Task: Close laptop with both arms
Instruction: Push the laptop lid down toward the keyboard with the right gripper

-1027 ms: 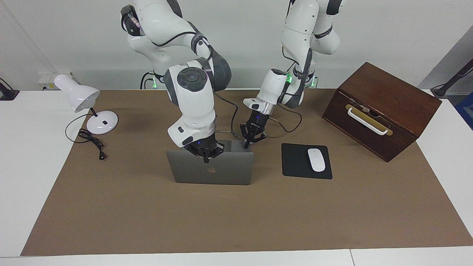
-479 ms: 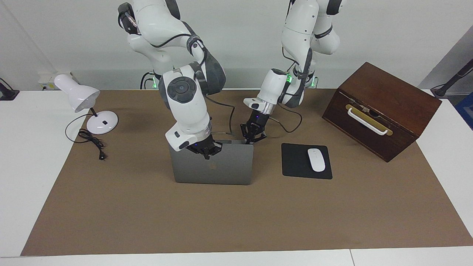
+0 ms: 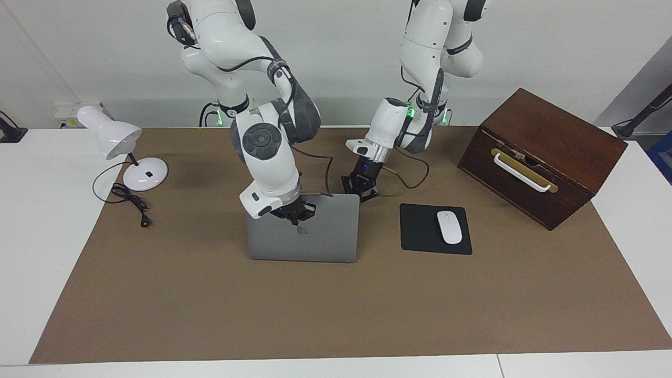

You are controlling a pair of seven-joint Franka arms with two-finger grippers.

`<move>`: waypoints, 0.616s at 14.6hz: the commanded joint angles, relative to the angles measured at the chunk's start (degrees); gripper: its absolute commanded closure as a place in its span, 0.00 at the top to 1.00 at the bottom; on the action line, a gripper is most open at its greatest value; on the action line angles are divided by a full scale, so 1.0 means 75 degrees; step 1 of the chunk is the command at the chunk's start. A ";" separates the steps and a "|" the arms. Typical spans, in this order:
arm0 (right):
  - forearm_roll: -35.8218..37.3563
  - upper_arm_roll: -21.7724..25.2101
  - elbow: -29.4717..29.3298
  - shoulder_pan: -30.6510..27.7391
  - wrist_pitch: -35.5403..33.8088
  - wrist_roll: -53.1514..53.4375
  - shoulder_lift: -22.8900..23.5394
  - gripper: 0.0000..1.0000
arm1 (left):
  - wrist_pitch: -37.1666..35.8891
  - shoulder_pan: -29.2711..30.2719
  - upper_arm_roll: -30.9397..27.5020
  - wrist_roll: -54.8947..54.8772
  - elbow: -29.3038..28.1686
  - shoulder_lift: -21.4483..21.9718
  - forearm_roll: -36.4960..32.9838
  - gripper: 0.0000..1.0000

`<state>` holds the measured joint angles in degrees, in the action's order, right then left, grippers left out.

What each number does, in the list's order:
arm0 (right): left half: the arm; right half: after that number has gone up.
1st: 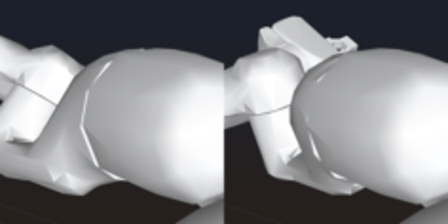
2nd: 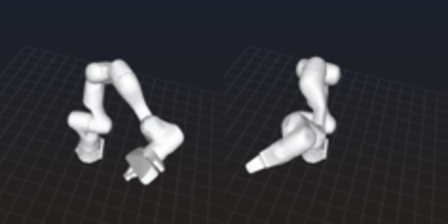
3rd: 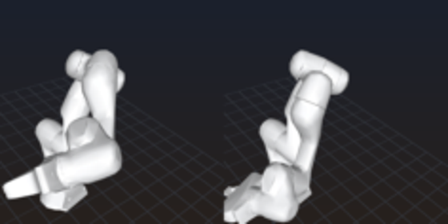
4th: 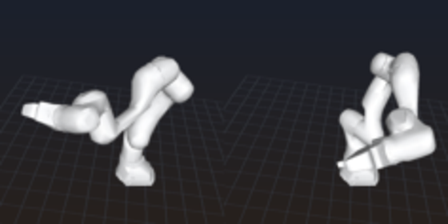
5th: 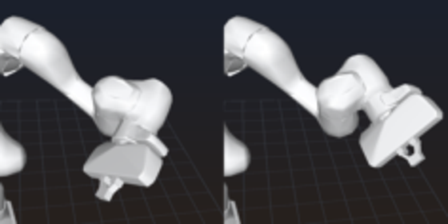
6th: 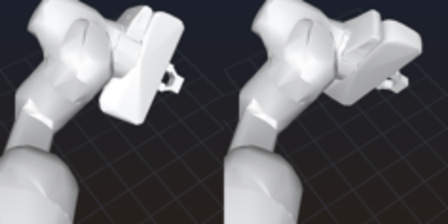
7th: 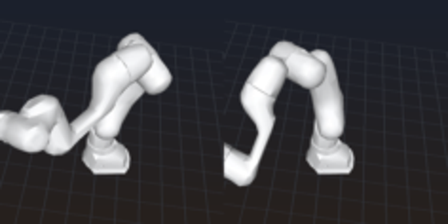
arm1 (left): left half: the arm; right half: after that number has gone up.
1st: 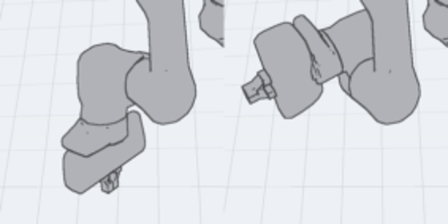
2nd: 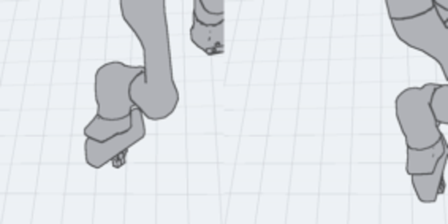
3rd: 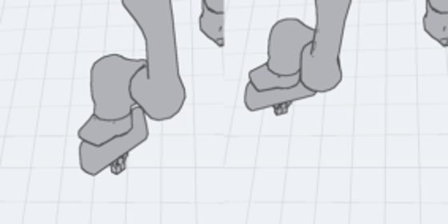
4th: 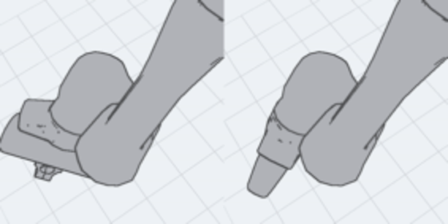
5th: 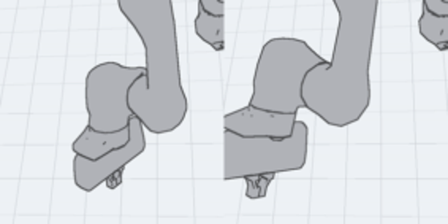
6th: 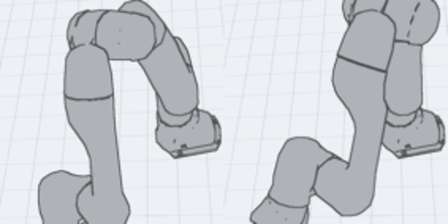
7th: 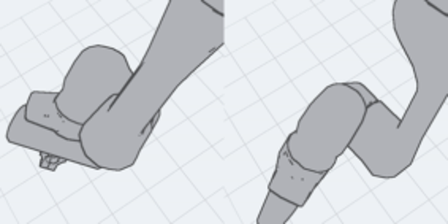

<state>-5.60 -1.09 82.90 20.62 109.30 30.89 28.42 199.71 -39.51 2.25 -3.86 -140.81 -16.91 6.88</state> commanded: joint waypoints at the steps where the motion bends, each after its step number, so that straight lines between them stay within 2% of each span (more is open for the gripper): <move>1: -0.0191 -0.0065 0.0840 -0.0007 0.0741 -0.0239 -0.0274 0.00 | 0.0043 -0.0017 -0.0089 -0.0083 -0.0268 -0.0230 -0.0120 0.00; 9: -0.0191 -0.0065 0.1309 0.0040 0.1282 -0.0239 -0.0227 0.00 | 0.0055 -0.0017 -0.0089 -0.0071 -0.0244 -0.0230 -0.0120 0.00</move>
<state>-5.60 -1.49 88.94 20.91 116.35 30.89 28.25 199.75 -39.51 2.25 -3.87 -140.82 -16.92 6.87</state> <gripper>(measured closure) 0.991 0.991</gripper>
